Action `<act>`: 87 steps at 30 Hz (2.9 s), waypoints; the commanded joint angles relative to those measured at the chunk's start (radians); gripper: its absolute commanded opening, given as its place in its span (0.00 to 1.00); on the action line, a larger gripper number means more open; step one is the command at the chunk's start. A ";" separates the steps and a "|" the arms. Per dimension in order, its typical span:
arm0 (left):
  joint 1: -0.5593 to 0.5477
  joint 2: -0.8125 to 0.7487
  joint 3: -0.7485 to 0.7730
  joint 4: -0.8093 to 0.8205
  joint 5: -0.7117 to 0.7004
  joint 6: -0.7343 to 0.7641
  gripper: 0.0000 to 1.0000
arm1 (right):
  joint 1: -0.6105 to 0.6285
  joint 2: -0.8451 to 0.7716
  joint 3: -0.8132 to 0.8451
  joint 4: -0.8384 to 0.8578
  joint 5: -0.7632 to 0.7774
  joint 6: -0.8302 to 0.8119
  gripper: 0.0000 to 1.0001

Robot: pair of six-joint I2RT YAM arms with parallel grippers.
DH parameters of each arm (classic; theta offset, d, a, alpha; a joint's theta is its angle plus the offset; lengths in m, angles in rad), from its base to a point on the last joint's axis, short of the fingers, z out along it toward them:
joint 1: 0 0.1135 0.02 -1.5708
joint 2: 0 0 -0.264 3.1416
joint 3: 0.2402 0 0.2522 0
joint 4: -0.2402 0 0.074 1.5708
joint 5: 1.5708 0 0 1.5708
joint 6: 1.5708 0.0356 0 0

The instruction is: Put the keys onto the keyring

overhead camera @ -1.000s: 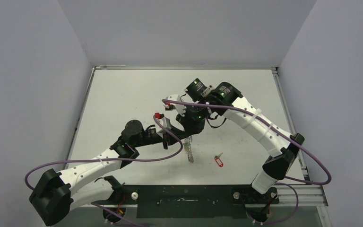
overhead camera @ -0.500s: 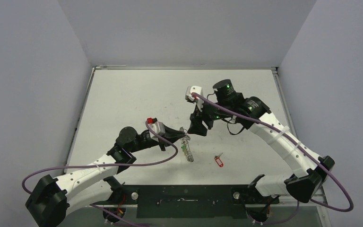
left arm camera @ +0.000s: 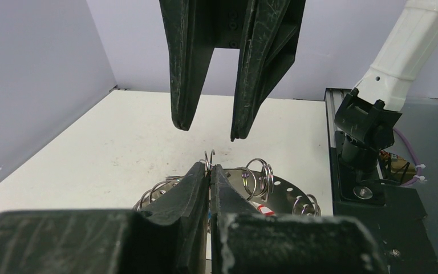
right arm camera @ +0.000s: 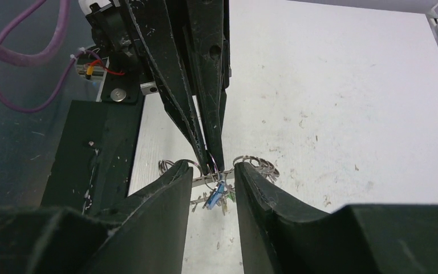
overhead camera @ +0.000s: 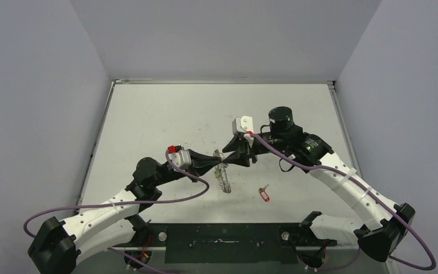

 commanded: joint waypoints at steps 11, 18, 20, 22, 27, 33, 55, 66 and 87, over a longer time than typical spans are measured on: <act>-0.005 -0.016 0.030 0.095 0.011 -0.011 0.00 | -0.003 0.046 -0.006 0.022 -0.087 -0.112 0.33; -0.003 -0.023 0.030 0.094 0.011 -0.013 0.00 | -0.003 0.065 -0.010 0.002 -0.091 -0.136 0.13; -0.003 -0.023 0.031 0.096 0.012 -0.016 0.00 | -0.003 0.072 -0.007 0.003 -0.099 -0.136 0.06; -0.004 -0.022 0.034 0.095 0.014 -0.016 0.00 | -0.003 0.077 -0.003 0.003 -0.106 -0.136 0.00; -0.004 -0.025 0.032 0.090 0.005 -0.014 0.00 | -0.003 0.088 0.022 -0.015 -0.106 -0.104 0.00; -0.004 -0.039 0.032 0.052 -0.019 0.002 0.00 | -0.003 0.121 0.115 -0.181 -0.088 -0.144 0.00; -0.002 -0.036 0.274 -0.544 -0.038 0.161 0.41 | 0.136 0.377 0.623 -0.781 0.376 -0.072 0.00; -0.004 0.068 0.289 -0.424 0.076 0.088 0.28 | 0.160 0.439 0.725 -0.801 0.389 -0.015 0.00; -0.005 0.109 0.263 -0.336 0.047 0.075 0.00 | 0.157 0.422 0.686 -0.752 0.371 -0.011 0.00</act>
